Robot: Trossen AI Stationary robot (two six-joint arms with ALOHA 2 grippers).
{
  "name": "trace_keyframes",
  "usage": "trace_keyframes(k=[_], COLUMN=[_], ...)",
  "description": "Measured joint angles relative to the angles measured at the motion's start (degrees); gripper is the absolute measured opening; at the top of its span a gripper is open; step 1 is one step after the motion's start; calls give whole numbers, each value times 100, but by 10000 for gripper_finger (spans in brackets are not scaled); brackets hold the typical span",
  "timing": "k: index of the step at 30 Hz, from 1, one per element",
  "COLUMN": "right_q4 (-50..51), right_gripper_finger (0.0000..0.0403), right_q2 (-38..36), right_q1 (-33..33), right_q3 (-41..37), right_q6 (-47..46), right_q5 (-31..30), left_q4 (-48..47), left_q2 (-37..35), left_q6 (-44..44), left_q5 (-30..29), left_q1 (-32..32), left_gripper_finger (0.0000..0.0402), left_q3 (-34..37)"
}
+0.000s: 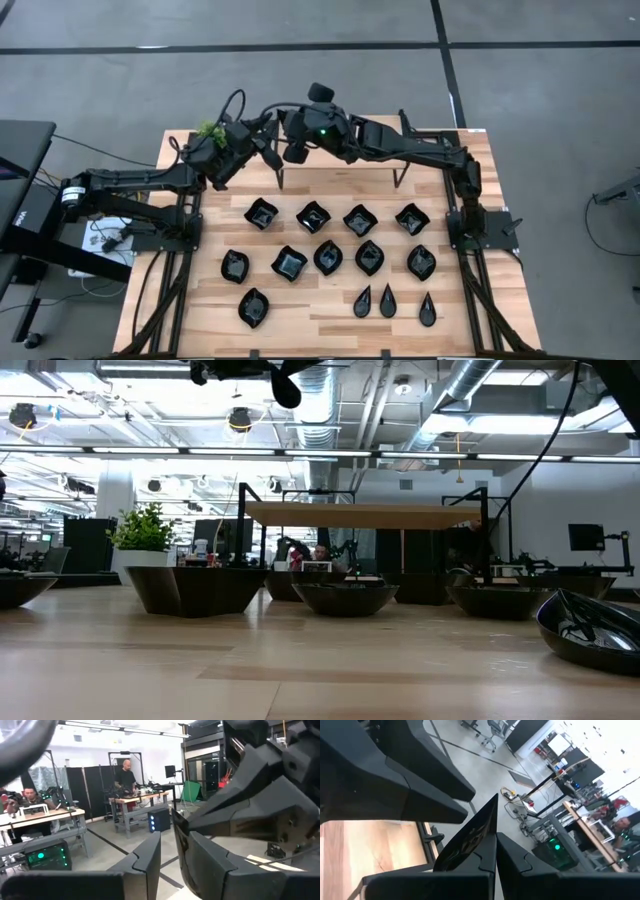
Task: Pick & Place Mini shaped plates
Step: Stack the black drop shaped plate on top of the black drop shaped plate on the shelf
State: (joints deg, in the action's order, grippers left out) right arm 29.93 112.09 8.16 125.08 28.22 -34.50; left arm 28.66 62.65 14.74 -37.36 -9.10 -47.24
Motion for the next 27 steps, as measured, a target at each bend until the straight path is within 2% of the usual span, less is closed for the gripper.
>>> trace_keyframes(k=[19, 27], right_q4=[409, 430], right_gripper_finger=[0, 0], right_q2=[-183, -271], right_q1=[81, 197], right_q3=[9, 3], right_q6=[536, 490], right_q5=[24, 734], left_q4=[-298, -324], left_q2=[-126, -173], left_q6=[2, -22], left_q5=[9, 534], left_q1=[-24, -192], left_gripper_finger=[103, 103], left_q3=[7, 4])
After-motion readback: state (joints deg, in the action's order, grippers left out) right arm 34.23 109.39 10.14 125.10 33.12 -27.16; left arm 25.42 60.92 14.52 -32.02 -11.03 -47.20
